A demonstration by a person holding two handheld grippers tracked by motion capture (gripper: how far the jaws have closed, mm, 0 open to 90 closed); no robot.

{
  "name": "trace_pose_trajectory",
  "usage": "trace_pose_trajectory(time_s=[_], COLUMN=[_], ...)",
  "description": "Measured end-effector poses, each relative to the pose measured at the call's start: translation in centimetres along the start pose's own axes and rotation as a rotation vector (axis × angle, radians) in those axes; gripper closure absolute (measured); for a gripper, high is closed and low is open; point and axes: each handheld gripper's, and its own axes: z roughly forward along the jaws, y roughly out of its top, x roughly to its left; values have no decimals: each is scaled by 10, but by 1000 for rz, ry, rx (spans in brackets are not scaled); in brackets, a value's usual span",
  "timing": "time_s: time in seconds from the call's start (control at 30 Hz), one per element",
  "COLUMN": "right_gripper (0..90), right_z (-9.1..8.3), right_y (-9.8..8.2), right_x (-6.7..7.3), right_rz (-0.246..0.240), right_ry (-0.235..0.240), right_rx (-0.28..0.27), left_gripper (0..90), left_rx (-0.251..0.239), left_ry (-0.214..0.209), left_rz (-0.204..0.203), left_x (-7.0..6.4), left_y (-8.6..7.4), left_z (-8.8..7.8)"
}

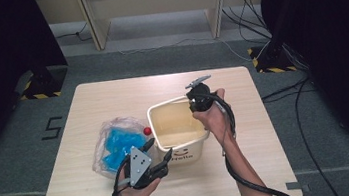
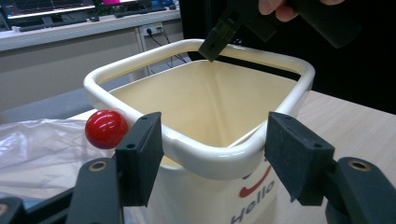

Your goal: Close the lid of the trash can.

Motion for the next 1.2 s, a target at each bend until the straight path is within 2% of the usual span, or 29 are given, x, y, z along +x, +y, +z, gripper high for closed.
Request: trace_pose_trajectory(time_s=[0.07,0.13,0.3,0.47,0.67,0.83,0.9,1.03,1.2], right_gripper=[765,760,746,746,735,683,678,687,689], right_z=[3,5,5,4,3,2,2,4,6], right_y=[1,1,-1,-3,-8,-9,-10,-12,-16], right_x=[2,3,3,3,0,1,-1,-2,-6], right_rz=[-3,-2,7,11,20,18,15,14,43], right_ry=[-12,-14,-14,-11,-19,-44,-37,-27,3], right_rx=[16,21,7,-1,-23,-30,-14,-3,-7], left_gripper=[369,369,388,406,406,402,402,402,402], left_rx=[6,6,0,-1,14,16,15,16,16], left_ry=[5,13,19,44,41,43,44,42,43], left_rz=[-5,8,-5,-16,-20,-36,-48,-47,-49], left_x=[3,4,8,16,20,24,25,25,27], left_y=[0,0,0,2,2,1,1,1,1], left_z=[1,1,1,1,2,3,3,2,3])
